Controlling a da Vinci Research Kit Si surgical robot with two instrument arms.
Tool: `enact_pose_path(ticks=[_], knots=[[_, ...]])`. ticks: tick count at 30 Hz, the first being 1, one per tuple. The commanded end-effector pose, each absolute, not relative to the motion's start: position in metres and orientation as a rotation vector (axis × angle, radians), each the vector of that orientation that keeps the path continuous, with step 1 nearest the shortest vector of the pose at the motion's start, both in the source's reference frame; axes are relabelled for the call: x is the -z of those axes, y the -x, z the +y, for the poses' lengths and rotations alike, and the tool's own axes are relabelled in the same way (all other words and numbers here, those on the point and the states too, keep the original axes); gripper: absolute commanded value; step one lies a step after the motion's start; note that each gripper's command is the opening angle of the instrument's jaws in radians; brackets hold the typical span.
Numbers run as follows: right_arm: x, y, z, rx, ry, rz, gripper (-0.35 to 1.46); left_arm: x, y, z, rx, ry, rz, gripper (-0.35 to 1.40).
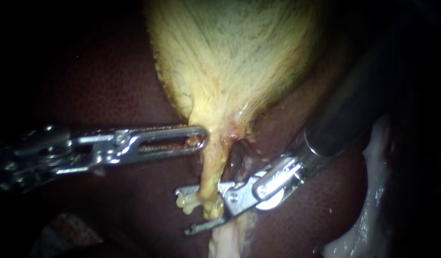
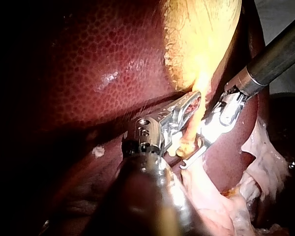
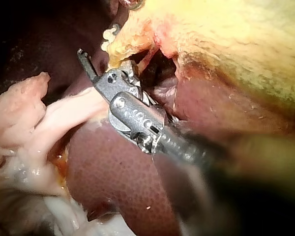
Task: Going back second clip left tube
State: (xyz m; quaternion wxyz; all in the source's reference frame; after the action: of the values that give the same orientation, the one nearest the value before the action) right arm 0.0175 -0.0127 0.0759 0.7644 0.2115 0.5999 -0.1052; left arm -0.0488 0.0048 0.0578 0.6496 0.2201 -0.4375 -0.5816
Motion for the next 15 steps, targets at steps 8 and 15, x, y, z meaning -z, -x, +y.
enact_pose_path(ticks=[8, 15], knots=[[-0.076, -0.0163, -0.0109, 0.151, -0.45, 1.287, 0.6, -0.0578, 0.0487, 0.0048, 1.321, -0.501, -0.994, -0.35], [-0.0757, -0.0156, -0.0112, 0.14, -0.465, 1.286, 0.6, -0.0578, 0.0487, 0.0048, 1.321, -0.501, -0.994, -0.35]])
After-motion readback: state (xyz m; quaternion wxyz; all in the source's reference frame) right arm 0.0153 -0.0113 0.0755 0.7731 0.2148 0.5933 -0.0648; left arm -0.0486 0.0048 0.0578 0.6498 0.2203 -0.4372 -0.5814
